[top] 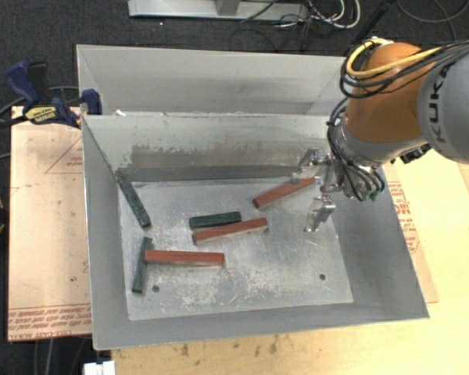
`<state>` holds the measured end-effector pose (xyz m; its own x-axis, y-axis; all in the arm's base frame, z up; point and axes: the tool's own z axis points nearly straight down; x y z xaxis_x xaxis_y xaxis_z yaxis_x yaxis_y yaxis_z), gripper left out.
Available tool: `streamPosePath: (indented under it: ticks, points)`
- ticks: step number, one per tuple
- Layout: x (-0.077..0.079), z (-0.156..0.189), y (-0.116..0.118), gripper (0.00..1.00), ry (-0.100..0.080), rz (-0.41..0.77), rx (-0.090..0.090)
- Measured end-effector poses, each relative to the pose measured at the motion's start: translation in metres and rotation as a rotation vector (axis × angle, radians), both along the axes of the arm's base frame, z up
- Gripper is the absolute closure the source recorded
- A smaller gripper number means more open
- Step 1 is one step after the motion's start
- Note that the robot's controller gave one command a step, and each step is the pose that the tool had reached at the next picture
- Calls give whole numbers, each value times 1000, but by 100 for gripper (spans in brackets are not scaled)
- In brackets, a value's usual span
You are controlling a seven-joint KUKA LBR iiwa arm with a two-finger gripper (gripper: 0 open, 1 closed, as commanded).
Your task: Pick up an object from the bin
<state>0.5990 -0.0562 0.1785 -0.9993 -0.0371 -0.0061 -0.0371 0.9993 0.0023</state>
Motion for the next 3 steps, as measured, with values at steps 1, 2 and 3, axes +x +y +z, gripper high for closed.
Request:
streamPosePath:
  ticks: [1, 2, 3]
  points:
    - [31, -73, 69, 100, 4, 104, -2]
    - [31, -73, 69, 0, 4, 104, -2]
    - [31, -73, 69, 0, 4, 104, -2]
